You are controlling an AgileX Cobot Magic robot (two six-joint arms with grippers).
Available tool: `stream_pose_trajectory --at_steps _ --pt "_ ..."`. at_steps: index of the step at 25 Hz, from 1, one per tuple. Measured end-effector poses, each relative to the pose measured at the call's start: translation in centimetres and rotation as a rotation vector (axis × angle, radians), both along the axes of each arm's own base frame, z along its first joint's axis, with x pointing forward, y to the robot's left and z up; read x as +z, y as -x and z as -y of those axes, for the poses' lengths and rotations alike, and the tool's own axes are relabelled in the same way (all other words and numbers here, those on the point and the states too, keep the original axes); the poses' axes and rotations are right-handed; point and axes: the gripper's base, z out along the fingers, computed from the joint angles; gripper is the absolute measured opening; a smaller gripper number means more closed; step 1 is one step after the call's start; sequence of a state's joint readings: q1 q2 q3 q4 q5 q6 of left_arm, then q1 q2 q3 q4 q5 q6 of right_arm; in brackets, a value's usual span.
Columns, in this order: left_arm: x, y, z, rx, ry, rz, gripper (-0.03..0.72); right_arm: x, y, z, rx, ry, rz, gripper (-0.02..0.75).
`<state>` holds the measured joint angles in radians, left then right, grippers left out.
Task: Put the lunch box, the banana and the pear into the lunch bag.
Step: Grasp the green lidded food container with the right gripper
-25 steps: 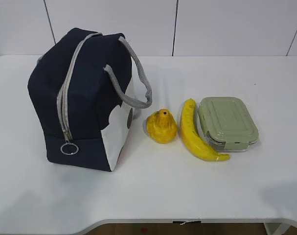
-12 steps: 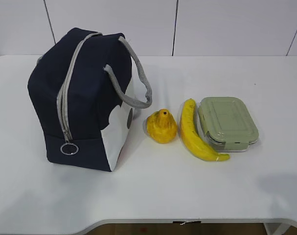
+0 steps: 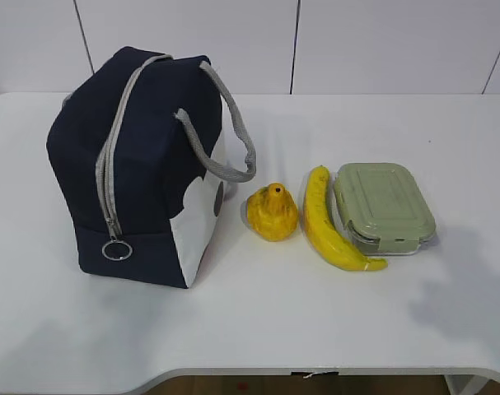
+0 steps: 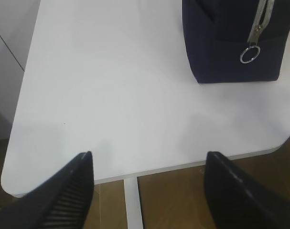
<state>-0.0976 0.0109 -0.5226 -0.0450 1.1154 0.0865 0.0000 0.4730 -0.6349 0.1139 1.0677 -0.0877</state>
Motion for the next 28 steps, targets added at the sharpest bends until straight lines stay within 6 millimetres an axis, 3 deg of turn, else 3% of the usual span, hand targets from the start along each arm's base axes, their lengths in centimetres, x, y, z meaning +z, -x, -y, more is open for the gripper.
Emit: stream_pose_trajectory --at_steps 16,21,28 --pt "0.0 0.1 0.6 -0.042 0.062 -0.006 0.539 2.7 -10.1 -2.9 0.283 -0.209 -0.243 0.517" --pt "0.0 0.1 0.6 -0.042 0.062 -0.006 0.528 2.2 -12.7 -3.3 0.329 -0.248 -0.314 0.516" --pt "0.0 0.1 0.6 -0.042 0.063 -0.006 0.498 0.9 -14.7 -3.8 0.412 -0.34 -0.381 0.516"
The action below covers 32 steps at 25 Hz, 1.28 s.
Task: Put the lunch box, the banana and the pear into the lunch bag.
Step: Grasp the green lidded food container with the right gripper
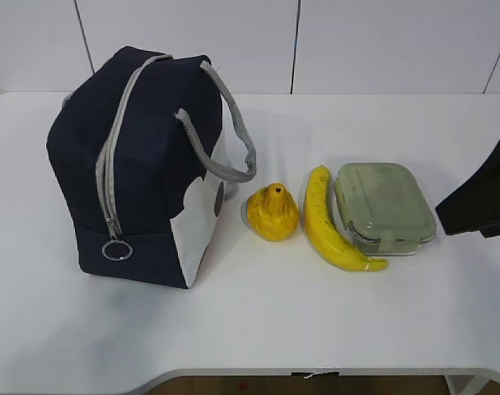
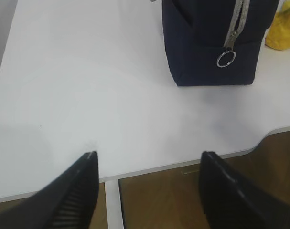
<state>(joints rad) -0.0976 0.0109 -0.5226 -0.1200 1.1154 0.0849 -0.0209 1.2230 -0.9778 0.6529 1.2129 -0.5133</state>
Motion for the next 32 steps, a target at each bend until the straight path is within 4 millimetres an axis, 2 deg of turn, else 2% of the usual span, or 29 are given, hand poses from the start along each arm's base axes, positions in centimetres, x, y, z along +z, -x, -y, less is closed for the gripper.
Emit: stream_pose_trajectory --at_steps 5,9,14,23,32 --pt "0.0 0.0 -0.1 0.007 -0.01 0.001 0.486 -0.2 -1.0 1.3 -0.037 -0.074 0.021 0.515" --pt "0.0 0.0 -0.2 0.012 -0.017 0.002 0.469 -0.3 -2.1 3.9 -0.136 -0.14 0.049 0.515" --pt "0.0 0.0 -0.2 0.013 -0.019 0.002 0.449 -1.3 -3.5 5.7 -0.212 -0.204 0.028 0.515" --pt "0.0 0.0 -0.2 0.014 -0.02 0.002 0.438 -5.2 -7.7 7.2 -0.24 -0.232 -0.111 0.515" --pt "0.0 0.0 -0.2 0.014 -0.021 0.002 0.434 -5.4 -7.8 7.3 -0.241 -0.227 -0.117 0.515"
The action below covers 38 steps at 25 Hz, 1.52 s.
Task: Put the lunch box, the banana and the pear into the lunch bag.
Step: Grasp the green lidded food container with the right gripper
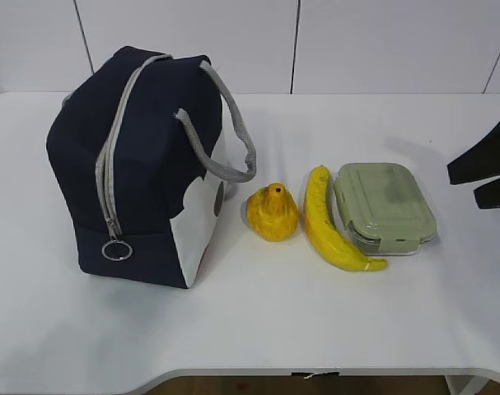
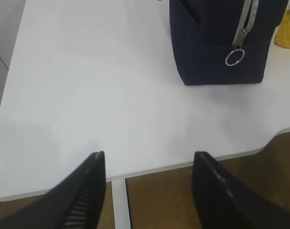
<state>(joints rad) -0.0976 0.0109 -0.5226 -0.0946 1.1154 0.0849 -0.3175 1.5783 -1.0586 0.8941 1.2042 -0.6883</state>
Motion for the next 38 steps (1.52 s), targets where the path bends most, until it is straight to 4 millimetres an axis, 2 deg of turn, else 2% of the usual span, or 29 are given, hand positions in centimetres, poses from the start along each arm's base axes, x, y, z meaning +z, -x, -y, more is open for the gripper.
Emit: stream_pose_trajectory --at_steps 7,16,29,38 --pt "0.0 0.0 0.0 0.001 -0.001 0.0 0.427 -0.5 -0.7 0.3 0.006 0.01 -0.013 0.517" --pt "0.0 0.0 0.0 0.001 -0.001 0.0 0.416 -0.6 -3.0 1.1 0.013 0.022 0.008 0.58" --pt "0.0 0.0 0.0 -0.001 0.001 0.0 0.379 -3.6 -7.6 2.9 0.037 0.052 -0.029 0.583" --pt "0.0 0.0 0.0 -0.001 0.001 0.0 0.365 -5.6 -8.6 3.3 0.043 0.049 -0.071 0.583"
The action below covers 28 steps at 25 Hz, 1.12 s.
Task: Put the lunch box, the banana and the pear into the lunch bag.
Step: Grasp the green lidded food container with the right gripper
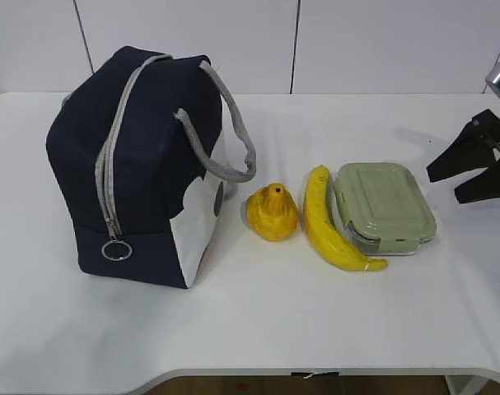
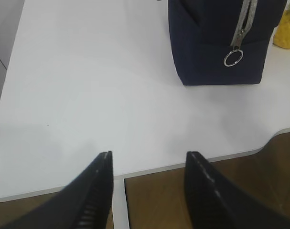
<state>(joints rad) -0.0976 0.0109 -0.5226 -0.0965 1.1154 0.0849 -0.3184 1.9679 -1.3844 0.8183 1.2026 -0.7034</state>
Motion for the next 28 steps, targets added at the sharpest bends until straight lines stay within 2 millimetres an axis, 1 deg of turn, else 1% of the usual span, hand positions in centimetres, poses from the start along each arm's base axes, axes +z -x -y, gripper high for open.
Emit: stream_pose_trajectory --at_steps 5,10,17,21,25,28 --pt "0.0 0.0 0.0 0.0 0.0 0.0 0.352 -1.3 -0.5 0.0 -0.01 -0.038 -0.022 0.583" --pt "0.0 0.0 0.0 0.0 0.0 0.0 0.342 -1.8 -0.8 -0.2 -0.002 -0.067 -0.002 0.583" --pt "0.0 0.0 0.0 0.0 0.0 0.0 0.323 -3.3 -1.1 -0.2 -0.011 -0.093 -0.023 0.583" --pt "0.0 0.0 0.0 0.0 0.0 0.0 0.312 -3.7 -1.2 -0.1 -0.007 -0.093 -0.021 0.582" --pt "0.0 0.0 0.0 0.0 0.0 0.0 0.309 -3.5 -1.4 -0.2 -0.011 -0.111 0.001 0.582" --pt "0.0 0.0 0.0 0.0 0.0 0.0 0.309 -3.8 -1.6 -0.3 -0.021 -0.131 0.0 0.582"
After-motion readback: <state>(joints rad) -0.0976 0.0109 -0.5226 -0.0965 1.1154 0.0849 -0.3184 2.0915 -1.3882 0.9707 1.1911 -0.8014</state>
